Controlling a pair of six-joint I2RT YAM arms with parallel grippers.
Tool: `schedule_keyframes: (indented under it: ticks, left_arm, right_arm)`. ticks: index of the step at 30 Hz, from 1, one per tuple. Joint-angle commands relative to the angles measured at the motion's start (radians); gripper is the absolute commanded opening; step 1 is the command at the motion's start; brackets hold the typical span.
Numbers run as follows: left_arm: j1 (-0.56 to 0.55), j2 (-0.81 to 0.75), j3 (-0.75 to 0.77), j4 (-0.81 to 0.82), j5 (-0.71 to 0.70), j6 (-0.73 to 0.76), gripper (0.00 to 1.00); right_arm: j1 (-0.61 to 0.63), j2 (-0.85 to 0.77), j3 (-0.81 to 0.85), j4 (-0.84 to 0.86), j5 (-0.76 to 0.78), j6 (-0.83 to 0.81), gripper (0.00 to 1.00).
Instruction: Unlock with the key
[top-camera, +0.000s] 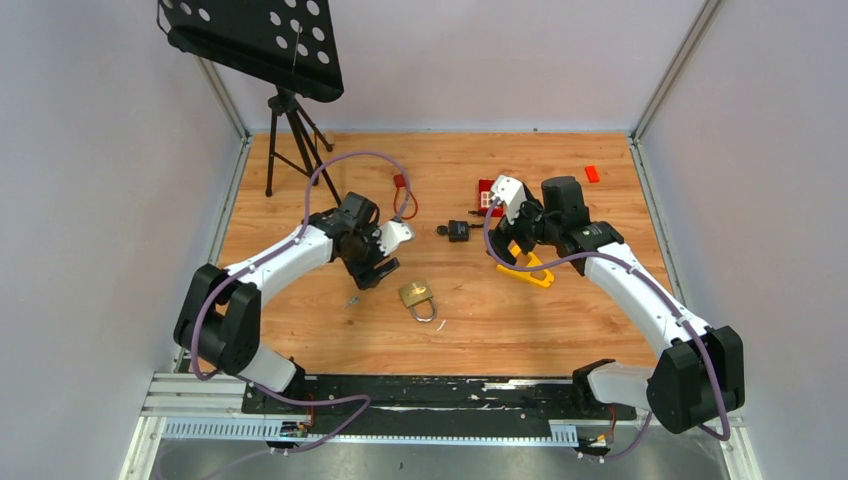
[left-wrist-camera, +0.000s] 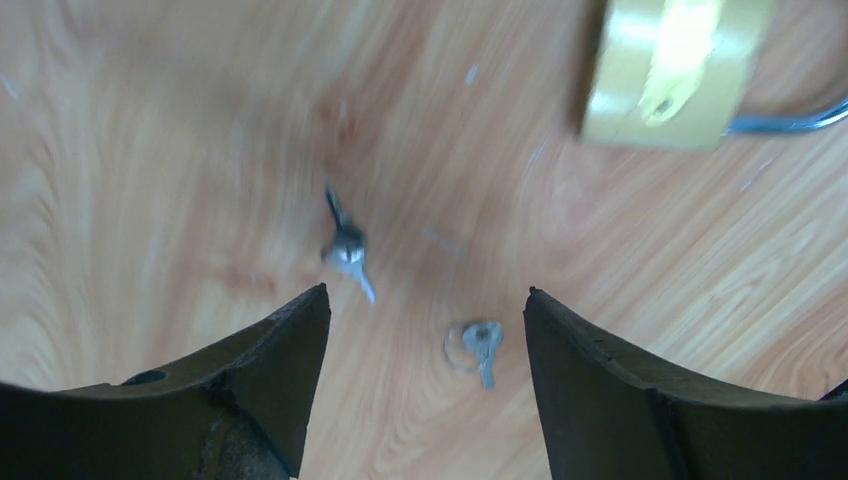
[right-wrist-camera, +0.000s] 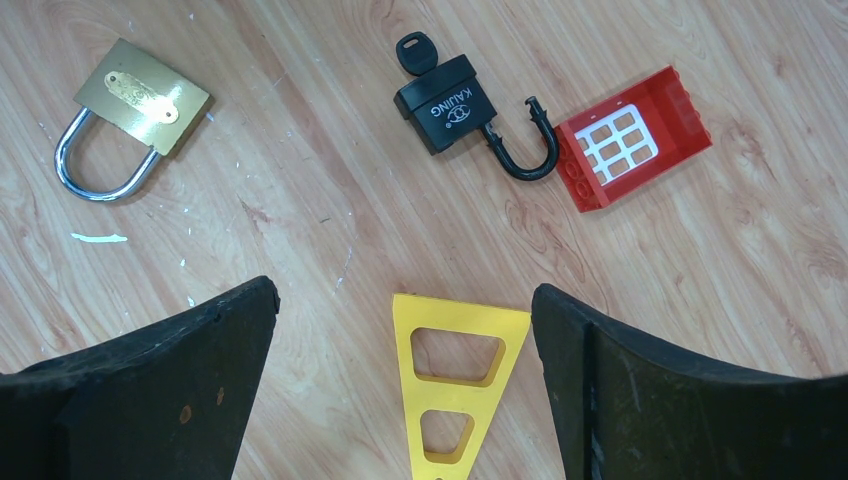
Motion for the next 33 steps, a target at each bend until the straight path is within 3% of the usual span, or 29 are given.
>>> schedule_keyframes:
  ticks: [1,3,8,18,33]
  left_arm:
    - [0.069,0.010,-0.032,-0.114,-0.114,-0.019,0.75]
    - [0.106,0.032,-0.015,-0.168,-0.096,-0.049,0.70]
    - [0.164,0.070,0.025,-0.225,-0.026,-0.087,0.68]
    - [0.167,0.202,0.064,-0.236,0.040,-0.119,0.56]
    - [0.167,0.199,0.057,-0.269,0.090,-0.117,0.33]
  right_arm:
    - [-0.002,0.000,-0.007,0.026,-0.024,-0.015,1.00]
    - [0.000,0.007,-0.005,0.025,-0.023,-0.015,1.00]
    - [0.013,0.032,0.001,0.017,-0.018,-0.021,1.00]
    - [0.024,0.044,0.003,0.014,0.008,-0.027,1.00]
    - [0.039,0.068,0.006,0.009,0.021,-0.037,1.00]
